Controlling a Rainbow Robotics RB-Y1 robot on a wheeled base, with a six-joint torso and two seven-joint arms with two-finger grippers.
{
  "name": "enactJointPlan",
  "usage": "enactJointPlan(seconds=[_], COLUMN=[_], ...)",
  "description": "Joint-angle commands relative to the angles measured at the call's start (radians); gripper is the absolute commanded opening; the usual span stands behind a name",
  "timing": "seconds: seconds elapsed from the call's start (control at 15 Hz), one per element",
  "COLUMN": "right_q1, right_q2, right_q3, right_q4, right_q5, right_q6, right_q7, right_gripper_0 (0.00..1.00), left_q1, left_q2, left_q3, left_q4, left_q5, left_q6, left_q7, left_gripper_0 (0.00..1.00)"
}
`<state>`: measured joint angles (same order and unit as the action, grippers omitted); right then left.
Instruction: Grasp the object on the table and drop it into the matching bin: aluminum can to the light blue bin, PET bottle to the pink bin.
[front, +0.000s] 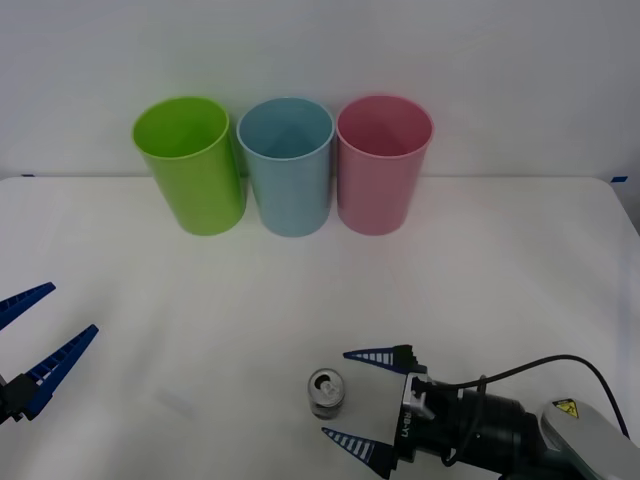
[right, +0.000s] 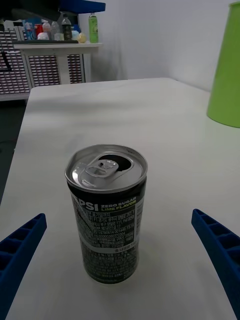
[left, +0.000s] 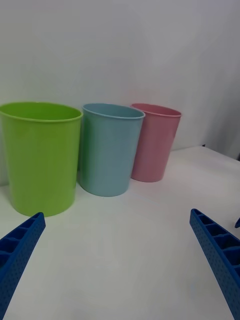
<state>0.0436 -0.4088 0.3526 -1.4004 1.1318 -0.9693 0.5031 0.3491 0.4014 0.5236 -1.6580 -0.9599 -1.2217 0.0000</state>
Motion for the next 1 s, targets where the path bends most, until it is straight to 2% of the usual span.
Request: enactJointPlan(seconds=[0.07, 0.6, 1.0], right_q1=[-0.005, -0.016, -0.016], right_q2=[0.005, 0.022, 0.028], right_q3=[0.028, 0.094, 0.100], right_q4=[0.000, 0.001, 0.001], right_q5=[0.006, 0.006, 0.008], right_q6=[0.034, 0.098, 0.123], right_q7=[0.002, 0.002, 0.009], right_gripper_0=[1.00, 1.00, 1.00], left_q1=[0.000, 0.000, 0.000], left_q2=[0.000, 0.000, 0.000], left_q3=[0.000, 0.000, 0.000], left_q4=[0.000, 0.000, 0.000], left_q5=[0.000, 0.000, 0.000], left_q6=[0.000, 0.000, 0.000], left_q7=[0.000, 0.000, 0.000], left_gripper_0=[1.00, 1.00, 1.00])
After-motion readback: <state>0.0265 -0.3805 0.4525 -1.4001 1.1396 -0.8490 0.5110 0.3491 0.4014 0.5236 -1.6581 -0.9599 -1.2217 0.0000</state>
